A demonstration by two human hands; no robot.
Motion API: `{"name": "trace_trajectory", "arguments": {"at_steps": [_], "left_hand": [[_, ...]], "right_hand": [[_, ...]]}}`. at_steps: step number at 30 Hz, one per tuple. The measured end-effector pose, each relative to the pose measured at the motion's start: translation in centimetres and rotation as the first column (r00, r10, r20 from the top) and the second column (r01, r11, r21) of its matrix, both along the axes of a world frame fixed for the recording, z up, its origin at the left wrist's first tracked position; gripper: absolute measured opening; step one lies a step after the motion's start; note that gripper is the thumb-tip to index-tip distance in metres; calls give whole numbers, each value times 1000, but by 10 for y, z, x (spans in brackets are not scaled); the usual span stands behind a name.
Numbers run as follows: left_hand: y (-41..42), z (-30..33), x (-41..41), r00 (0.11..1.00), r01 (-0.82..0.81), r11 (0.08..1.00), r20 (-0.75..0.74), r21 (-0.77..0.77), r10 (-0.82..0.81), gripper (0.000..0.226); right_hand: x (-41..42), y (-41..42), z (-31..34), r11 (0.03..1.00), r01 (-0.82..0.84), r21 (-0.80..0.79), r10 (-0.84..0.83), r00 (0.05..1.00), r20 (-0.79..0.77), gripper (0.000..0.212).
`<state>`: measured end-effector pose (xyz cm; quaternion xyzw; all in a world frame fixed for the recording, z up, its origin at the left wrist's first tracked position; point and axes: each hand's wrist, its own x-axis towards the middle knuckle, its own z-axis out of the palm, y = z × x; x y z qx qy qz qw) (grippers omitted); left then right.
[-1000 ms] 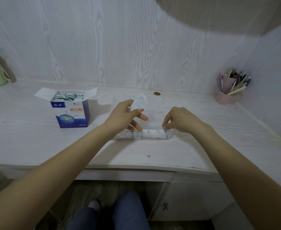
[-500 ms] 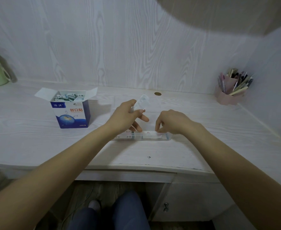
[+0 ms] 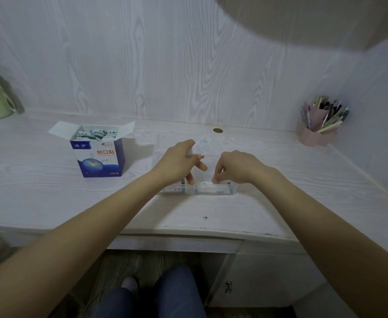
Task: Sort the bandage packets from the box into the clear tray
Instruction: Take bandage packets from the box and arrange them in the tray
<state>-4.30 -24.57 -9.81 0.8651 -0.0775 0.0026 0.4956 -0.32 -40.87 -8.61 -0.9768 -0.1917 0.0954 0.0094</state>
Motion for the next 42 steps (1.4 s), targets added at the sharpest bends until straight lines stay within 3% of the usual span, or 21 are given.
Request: {"name": "trace_trajectory", "arguments": {"at_steps": [6, 10, 27, 31, 36, 39, 42], "left_hand": [[-6, -3, 8, 999, 37, 970, -14, 239, -35, 19], [-10, -5, 15, 999, 45, 935, 1, 351, -48, 9], [-13, -4, 17, 999, 29, 875, 17, 483, -42, 11], [-7, -2, 13, 998, 36, 924, 36, 381, -54, 9], [12, 7, -2, 999, 33, 999, 0, 14, -33, 2], [25, 12, -10, 992, 89, 985, -81, -145, -102, 14], [34, 16, -17, 973, 149, 973, -148, -174, -175, 17]], "right_hand": [[-1, -14, 10, 998, 51, -25, -51, 999, -5, 23], [-3, -12, 5, 992, 66, -104, -66, 998, -1, 22], [-2, -1, 1, 983, 184, -22, -185, 979, -86, 30], [-4, -7, 7, 975, 211, 69, -203, 973, -110, 27], [-14, -14, 24, 925, 178, 335, -166, 984, -65, 25], [-26, -4, 32, 706, 138, 695, -60, 989, -136, 17], [-30, 14, 30, 553, 69, 830, 64, 990, -125, 20]]}}
